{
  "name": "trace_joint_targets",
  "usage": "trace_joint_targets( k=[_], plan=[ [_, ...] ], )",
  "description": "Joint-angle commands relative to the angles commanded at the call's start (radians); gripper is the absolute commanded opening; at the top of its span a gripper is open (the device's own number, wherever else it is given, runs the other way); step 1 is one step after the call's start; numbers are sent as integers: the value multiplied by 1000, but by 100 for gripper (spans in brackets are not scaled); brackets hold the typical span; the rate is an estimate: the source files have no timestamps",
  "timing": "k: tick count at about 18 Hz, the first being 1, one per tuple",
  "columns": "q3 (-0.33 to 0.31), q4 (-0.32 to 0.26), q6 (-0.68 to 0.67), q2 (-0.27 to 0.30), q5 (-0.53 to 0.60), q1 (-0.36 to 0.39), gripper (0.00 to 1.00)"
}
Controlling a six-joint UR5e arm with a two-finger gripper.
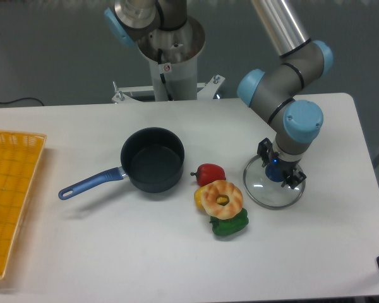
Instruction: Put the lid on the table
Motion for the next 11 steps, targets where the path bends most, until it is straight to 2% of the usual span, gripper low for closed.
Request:
trace_joint_targets(
  k=[6, 11],
  plan=[
    [-5, -5, 0, 35, 0, -2, 99],
    [-23, -15, -2, 80, 0, -5, 100]
  ],
)
